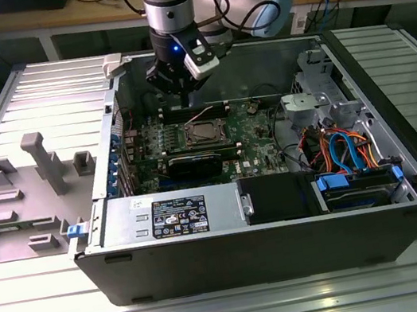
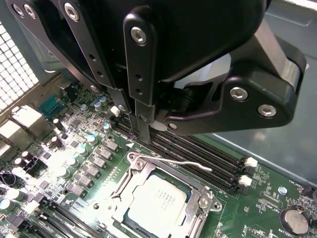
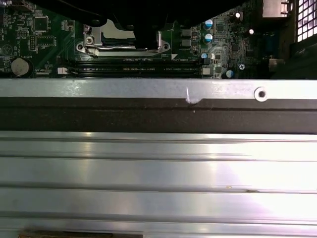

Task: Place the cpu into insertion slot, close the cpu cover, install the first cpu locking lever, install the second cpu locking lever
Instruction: 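Install the first cpu locking lever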

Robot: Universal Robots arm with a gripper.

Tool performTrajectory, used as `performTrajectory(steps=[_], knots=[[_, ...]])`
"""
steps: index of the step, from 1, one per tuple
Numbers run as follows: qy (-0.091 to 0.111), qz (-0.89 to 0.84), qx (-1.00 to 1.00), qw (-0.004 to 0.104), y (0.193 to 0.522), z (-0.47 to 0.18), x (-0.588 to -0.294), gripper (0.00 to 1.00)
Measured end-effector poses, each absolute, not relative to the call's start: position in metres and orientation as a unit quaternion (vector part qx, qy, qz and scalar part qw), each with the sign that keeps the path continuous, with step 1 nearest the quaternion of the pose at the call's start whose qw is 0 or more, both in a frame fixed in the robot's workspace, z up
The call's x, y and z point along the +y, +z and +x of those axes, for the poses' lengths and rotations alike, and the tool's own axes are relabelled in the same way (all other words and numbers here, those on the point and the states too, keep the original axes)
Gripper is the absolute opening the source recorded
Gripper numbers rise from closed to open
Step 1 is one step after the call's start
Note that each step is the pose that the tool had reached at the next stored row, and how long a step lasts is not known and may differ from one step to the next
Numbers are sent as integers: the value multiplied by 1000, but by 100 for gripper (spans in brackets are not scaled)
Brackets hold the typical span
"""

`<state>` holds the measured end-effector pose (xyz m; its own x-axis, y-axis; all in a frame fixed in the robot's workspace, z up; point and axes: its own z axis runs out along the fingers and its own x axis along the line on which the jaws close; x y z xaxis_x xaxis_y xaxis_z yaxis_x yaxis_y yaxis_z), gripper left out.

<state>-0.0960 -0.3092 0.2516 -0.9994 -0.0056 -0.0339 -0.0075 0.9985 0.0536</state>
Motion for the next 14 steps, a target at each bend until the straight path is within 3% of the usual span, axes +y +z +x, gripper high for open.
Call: performTrajectory(steps=[14], knots=[[30, -14, 999, 16, 237, -83, -309, 11]])
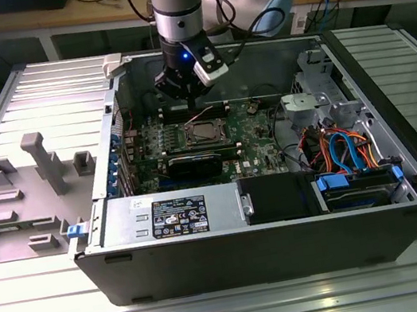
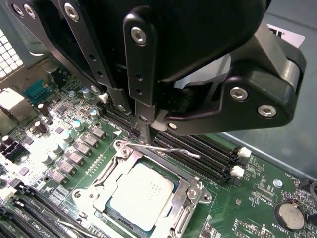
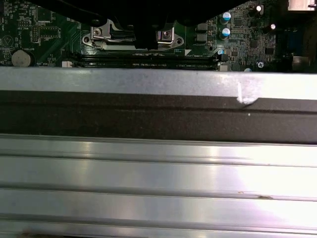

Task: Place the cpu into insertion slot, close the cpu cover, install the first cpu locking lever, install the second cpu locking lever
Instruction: 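Install the first cpu locking lever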

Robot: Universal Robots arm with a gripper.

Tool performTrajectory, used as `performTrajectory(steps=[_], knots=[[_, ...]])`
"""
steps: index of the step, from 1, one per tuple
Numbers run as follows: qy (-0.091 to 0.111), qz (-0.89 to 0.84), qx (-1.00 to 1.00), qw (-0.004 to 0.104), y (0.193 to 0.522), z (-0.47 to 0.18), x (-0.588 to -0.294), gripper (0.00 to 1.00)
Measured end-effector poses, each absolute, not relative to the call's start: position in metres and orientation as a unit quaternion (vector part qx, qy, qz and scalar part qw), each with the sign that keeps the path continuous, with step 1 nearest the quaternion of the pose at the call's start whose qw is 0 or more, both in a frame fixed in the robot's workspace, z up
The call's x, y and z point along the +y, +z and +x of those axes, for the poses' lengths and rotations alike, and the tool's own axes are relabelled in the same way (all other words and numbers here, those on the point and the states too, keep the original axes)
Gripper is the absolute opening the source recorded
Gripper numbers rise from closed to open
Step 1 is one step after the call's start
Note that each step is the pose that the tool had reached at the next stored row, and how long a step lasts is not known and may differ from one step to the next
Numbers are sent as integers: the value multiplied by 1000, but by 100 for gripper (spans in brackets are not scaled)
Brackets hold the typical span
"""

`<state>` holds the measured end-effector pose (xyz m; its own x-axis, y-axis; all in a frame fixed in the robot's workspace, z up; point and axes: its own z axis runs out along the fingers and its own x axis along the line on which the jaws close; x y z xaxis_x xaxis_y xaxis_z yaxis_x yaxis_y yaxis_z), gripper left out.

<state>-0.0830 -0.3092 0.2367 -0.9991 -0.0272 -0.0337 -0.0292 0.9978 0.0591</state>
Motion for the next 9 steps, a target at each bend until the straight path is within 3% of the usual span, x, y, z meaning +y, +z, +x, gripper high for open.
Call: performTrajectory(steps=[9], knots=[[30, -14, 999, 17, 236, -83, -309, 11]])
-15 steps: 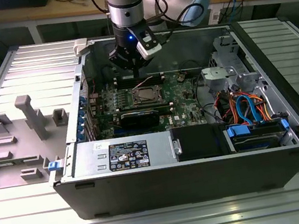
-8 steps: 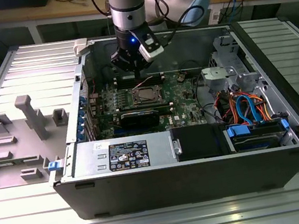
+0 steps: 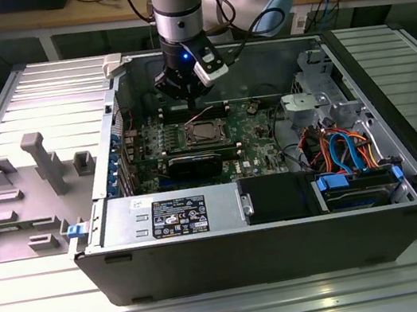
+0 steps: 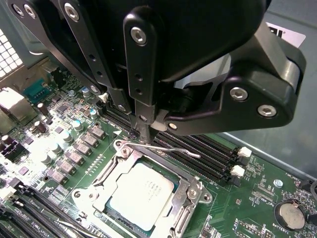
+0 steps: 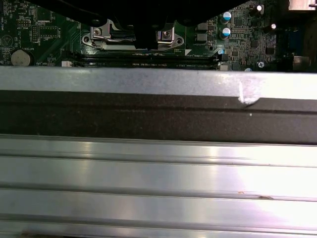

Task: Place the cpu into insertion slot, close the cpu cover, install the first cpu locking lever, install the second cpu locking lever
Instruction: 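Install the first cpu locking lever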

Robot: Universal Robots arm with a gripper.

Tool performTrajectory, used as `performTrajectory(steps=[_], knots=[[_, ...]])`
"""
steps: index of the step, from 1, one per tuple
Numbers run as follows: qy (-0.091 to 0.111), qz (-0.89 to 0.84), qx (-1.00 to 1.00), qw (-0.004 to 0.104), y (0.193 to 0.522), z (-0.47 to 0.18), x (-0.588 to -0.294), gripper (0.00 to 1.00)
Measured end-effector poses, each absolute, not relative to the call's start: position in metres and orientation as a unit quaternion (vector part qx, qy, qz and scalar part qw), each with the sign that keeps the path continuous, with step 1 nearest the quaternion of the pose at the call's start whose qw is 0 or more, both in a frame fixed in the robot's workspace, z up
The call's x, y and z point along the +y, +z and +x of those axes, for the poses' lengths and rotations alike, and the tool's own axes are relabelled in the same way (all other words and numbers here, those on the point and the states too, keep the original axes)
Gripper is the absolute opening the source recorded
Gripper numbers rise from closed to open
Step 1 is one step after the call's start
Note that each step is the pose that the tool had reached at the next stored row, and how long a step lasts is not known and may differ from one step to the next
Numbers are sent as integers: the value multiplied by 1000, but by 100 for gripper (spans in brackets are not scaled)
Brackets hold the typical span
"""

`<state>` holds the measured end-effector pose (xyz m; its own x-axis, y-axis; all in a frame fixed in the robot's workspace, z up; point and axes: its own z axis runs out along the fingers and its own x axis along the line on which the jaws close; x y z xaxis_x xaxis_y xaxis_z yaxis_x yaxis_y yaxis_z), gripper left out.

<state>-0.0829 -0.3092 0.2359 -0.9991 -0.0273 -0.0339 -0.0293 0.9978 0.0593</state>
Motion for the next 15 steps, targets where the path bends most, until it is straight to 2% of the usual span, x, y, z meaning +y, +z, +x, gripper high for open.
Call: performTrajectory(steps=[15], knots=[[30, -19, 999, 16, 229, -74, -309, 11]])
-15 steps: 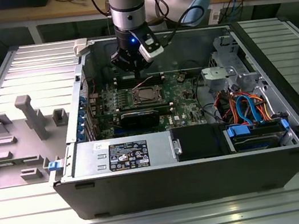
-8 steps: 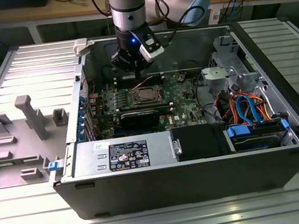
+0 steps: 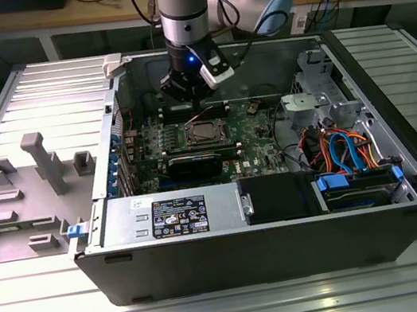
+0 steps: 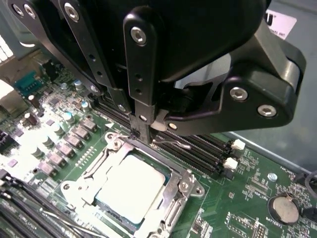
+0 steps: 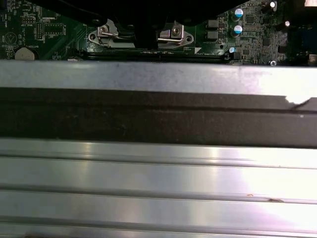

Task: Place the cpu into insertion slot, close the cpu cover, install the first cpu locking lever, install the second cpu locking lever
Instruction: 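Install the first cpu locking lever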

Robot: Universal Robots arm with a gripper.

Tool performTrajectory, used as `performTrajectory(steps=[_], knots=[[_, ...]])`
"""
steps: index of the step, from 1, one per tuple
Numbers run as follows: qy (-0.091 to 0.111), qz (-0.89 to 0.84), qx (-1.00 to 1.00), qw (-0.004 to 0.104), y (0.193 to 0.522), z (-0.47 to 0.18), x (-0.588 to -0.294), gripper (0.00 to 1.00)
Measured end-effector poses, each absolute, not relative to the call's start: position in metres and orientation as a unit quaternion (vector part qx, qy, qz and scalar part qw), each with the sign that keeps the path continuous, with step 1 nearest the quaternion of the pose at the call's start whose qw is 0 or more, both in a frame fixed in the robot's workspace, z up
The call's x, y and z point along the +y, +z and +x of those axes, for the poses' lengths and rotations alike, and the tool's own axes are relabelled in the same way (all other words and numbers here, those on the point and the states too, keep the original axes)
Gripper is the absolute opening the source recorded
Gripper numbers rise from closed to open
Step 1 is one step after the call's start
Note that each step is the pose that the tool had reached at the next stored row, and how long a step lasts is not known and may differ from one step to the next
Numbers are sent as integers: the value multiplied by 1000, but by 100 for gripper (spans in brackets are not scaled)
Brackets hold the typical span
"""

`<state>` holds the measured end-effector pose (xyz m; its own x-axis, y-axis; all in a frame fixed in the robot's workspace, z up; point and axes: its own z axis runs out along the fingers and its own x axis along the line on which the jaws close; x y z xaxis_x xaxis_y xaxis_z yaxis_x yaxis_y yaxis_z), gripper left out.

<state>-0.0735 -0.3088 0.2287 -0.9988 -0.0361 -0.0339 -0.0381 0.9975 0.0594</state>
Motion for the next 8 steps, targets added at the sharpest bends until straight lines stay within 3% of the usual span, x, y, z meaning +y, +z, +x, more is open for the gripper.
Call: performTrajectory(steps=[8], knots=[[30, -21, 999, 16, 227, -68, -307, 11]])
